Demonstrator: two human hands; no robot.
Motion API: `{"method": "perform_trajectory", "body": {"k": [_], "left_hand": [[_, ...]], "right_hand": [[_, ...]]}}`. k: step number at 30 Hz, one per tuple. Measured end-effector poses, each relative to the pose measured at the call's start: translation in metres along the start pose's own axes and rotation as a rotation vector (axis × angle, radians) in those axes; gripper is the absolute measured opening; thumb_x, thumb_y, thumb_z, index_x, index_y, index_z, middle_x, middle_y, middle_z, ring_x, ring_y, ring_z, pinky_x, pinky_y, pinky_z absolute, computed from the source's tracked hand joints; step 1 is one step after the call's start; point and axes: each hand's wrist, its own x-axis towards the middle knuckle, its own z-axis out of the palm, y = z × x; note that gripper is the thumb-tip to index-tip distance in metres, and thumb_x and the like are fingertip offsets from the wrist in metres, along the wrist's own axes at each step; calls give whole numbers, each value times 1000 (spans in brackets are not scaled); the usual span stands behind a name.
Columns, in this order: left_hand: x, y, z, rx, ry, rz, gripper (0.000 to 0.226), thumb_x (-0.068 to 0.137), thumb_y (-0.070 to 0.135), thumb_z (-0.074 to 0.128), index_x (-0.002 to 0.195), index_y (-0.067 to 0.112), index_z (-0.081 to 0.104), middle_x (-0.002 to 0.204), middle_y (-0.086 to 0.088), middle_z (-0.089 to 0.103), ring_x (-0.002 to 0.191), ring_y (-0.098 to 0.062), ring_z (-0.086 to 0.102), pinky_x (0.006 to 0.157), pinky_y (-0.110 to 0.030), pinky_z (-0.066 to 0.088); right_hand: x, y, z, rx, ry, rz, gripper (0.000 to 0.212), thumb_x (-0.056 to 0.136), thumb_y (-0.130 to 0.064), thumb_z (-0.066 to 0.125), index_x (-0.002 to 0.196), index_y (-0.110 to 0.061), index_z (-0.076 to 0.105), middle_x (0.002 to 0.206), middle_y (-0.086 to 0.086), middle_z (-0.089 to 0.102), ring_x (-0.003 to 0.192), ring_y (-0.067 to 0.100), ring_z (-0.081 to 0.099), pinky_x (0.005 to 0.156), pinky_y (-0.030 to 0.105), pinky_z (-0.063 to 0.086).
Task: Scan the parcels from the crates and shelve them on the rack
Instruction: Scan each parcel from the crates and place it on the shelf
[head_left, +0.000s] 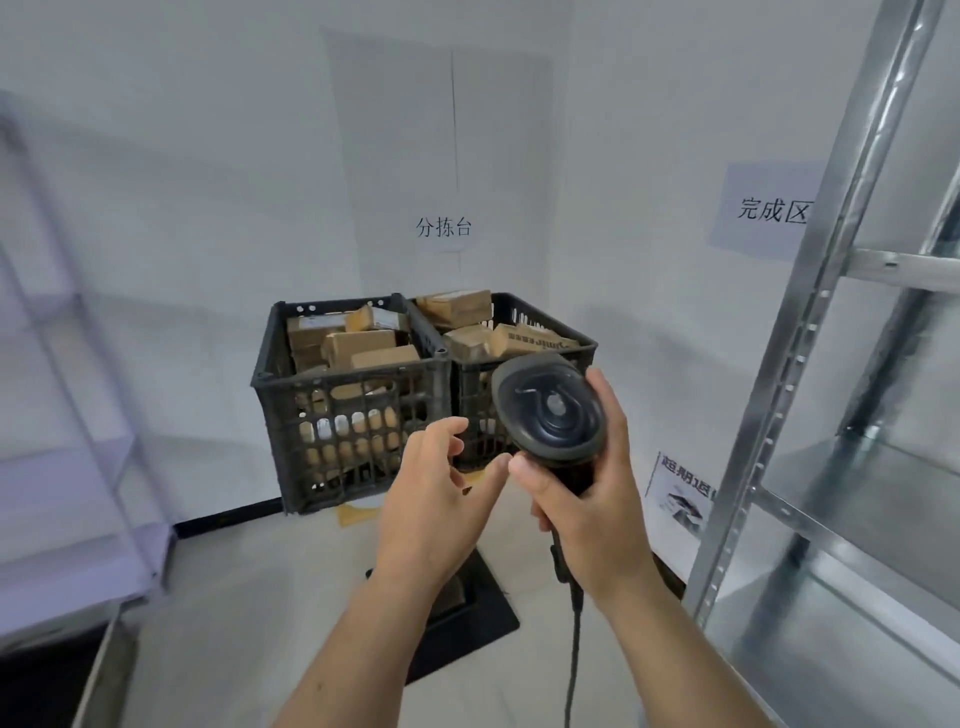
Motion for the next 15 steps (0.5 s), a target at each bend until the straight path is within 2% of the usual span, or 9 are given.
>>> {"method": "perform_trajectory", "body": {"k": [5, 7, 8, 10, 11, 12, 13, 15], "left_hand": [[53, -34, -4, 88, 73, -33, 59, 84, 54, 60, 134, 27, 45, 114, 10, 51, 85, -2, 55, 76, -33, 54], [80, -44, -2, 102, 87, -45, 59, 84, 53, 60, 135, 27, 44, 114, 11, 50, 86, -2, 55, 77, -34, 54], [94, -47, 0, 106, 92, -47, 59, 85, 53, 60, 135, 27, 44, 114, 11, 50, 87, -2, 55, 77, -33, 54], [123, -53, 6, 117, 99, -45, 58, 85, 54, 59, 134, 28, 44, 116, 11, 50, 88, -2, 55, 74, -28, 51], [138, -56, 9, 127, 101, -43, 58, 85, 55, 58, 134, 28, 44, 116, 11, 50, 88, -1, 55, 72, -26, 50], [152, -59, 11, 139, 103, -43, 58, 85, 56, 58, 134, 28, 44, 117, 11, 50, 89, -1, 55, 71, -25, 48], [166, -62, 14, 152, 103, -44, 58, 86, 56, 58, 135, 29, 43, 117, 11, 50, 90, -1, 55, 72, -25, 48], [193, -68, 18, 181, 103, -50, 60, 86, 57, 57, 137, 29, 41, 121, 9, 50, 92, -2, 56, 75, -28, 49]], "right_hand": [[54, 41, 30, 63, -69, 1, 93, 66, -48, 74, 142, -59, 23, 129, -23, 54, 106, 22, 54, 95, 58, 48], [80, 55, 39, 77, -99, -2, 93, 67, -48, 75, 143, -58, 23, 128, -27, 54, 107, 19, 55, 95, 52, 49], [93, 61, 41, 82, -109, -12, 93, 69, -46, 77, 144, -57, 23, 127, -29, 54, 109, 14, 56, 96, 43, 48], [120, 74, 44, 80, -117, -43, 92, 76, -34, 81, 145, -51, 23, 123, -40, 51, 114, -7, 54, 97, 13, 42], [134, 79, 44, 76, -121, -46, 91, 79, -27, 80, 146, -46, 22, 120, -47, 50, 116, -16, 50, 94, 3, 37], [149, 84, 45, 73, -128, -46, 90, 80, -24, 79, 147, -43, 21, 118, -50, 48, 116, -20, 47, 92, 0, 35], [163, 89, 45, 71, -136, -45, 91, 80, -26, 78, 148, -43, 21, 117, -51, 48, 114, -19, 49, 92, 1, 37], [191, 100, 45, 64, -153, -44, 92, 75, -36, 78, 146, -51, 21, 120, -47, 50, 108, -10, 56, 95, 13, 43]]}}
